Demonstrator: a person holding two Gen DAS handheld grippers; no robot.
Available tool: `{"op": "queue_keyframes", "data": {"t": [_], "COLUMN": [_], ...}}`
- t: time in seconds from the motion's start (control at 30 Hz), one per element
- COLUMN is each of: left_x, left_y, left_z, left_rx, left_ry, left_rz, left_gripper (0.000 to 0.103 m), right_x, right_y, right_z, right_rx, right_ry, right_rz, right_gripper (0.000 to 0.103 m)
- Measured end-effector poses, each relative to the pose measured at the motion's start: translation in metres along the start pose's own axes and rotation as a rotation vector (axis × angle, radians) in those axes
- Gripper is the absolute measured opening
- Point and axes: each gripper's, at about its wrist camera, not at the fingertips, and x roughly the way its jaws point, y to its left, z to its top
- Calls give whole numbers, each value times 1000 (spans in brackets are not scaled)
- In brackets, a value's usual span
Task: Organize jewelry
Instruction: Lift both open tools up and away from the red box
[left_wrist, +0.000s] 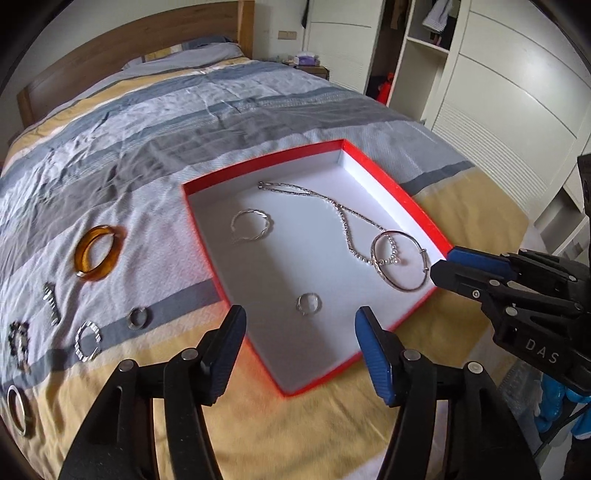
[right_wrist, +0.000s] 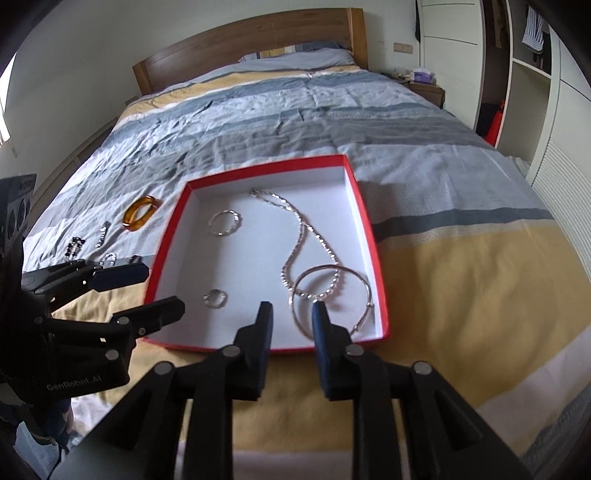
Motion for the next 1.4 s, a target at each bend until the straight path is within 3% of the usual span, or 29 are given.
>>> {"op": "queue_keyframes", "data": {"t": [0.2,0.43,0.93,1.4], "left_x": [-38,-91,-172,-218], "left_y": [9,23,53,86], "left_z": [-19,-43,-100,-132], "left_rx": [-31,-61,-140,-227], "left_ry": [-26,-77,-126,-187], "left_rz": [35,127,307,359], "left_gripper": [63,66,74,78], "right_x": [-26,-56,-94,-108], "right_y": [21,65,145,199], "right_z": [-6,-14,-40,-48], "right_rx": [2,-33,-113,-177], "right_ry": [-26,-55,-76,-93], "right_rz": [8,34,94,109], "right_gripper": [31,34,36,37]}}
